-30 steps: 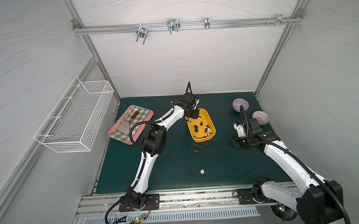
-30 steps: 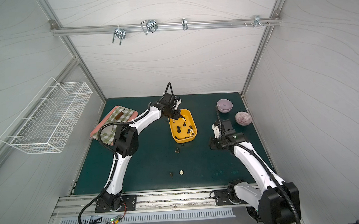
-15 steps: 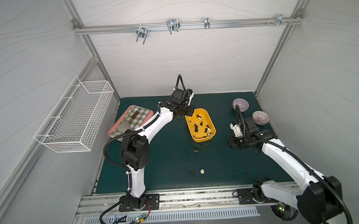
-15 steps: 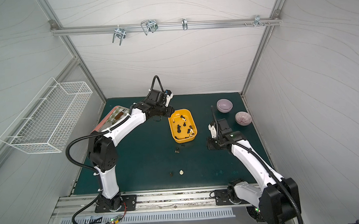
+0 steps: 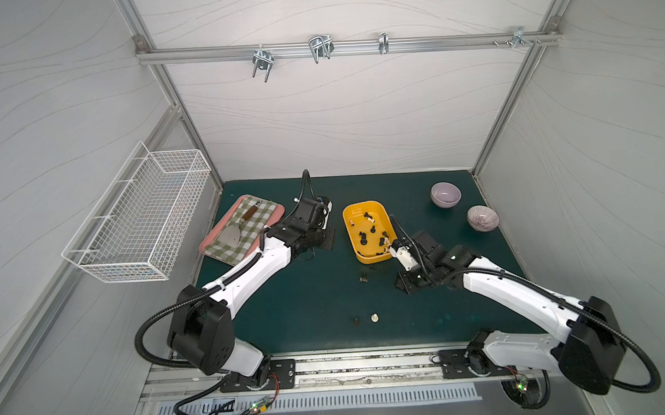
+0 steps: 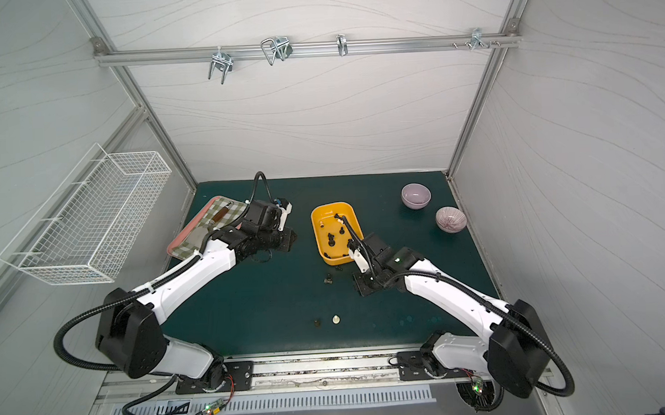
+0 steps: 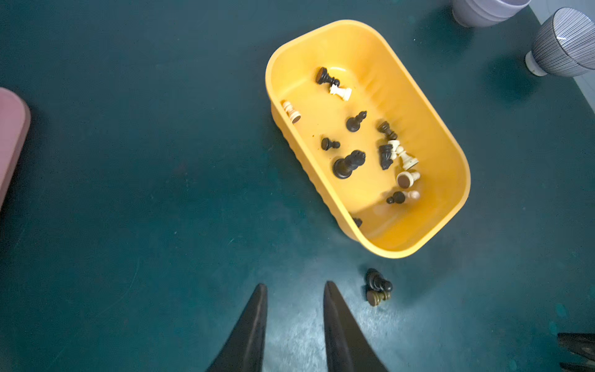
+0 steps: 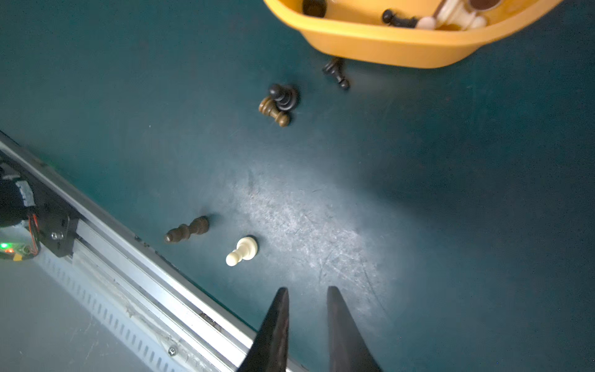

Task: Put the chess pieces into the storage box
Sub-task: Pick up the chess piece at the center of the board.

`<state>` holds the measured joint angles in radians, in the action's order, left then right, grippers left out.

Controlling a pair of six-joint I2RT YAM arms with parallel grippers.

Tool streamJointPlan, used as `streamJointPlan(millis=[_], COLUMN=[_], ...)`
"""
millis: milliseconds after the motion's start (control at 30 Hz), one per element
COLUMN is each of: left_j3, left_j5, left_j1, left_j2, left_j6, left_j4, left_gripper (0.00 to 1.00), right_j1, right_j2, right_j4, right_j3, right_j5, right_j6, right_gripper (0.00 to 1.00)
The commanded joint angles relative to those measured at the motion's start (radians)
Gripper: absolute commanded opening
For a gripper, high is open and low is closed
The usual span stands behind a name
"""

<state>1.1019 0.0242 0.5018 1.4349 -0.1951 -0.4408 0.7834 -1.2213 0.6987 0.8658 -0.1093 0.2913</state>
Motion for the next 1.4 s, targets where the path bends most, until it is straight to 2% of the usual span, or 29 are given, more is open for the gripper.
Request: streamJointPlan(millis=[0,200,500,733,1367], left_j3=[-0.071,-0.209,-0.307,-0.344,-0.348], left_j5=[-0.058,-0.042,-0.032,-0.015,0.009], left_j1=[-0.008,-0.008,-0.007,-0.008,-0.008], left_j2=[-0.073,-0.179,-0.267,-0.300,-0.288], left_j6=[-0.073,-0.163,-0.192,-0.213,-0.223], left_j4=[0.045,0.065,0.020,0.016,0.010], left_gripper=[0.32,0.32,0.34,0.34,0.35], right_j1=[0.076,0.203,0.318,0.342,0.352], right_j2=[-0.040,-0.145,-0.278,-0.340,-0.421], right_j4=[-0.023,-0.027,-0.018,-0.017,-0.004], right_j3=[0.003,0.036,0.085,0.110,0.147], right_j5=[0.020,0.027,0.052,0.071,0.112], right_j6=[0.028,0.006,0.000,-0.004,-0.016], right_gripper=[0.24,0.26,0.31,0.35,0.30])
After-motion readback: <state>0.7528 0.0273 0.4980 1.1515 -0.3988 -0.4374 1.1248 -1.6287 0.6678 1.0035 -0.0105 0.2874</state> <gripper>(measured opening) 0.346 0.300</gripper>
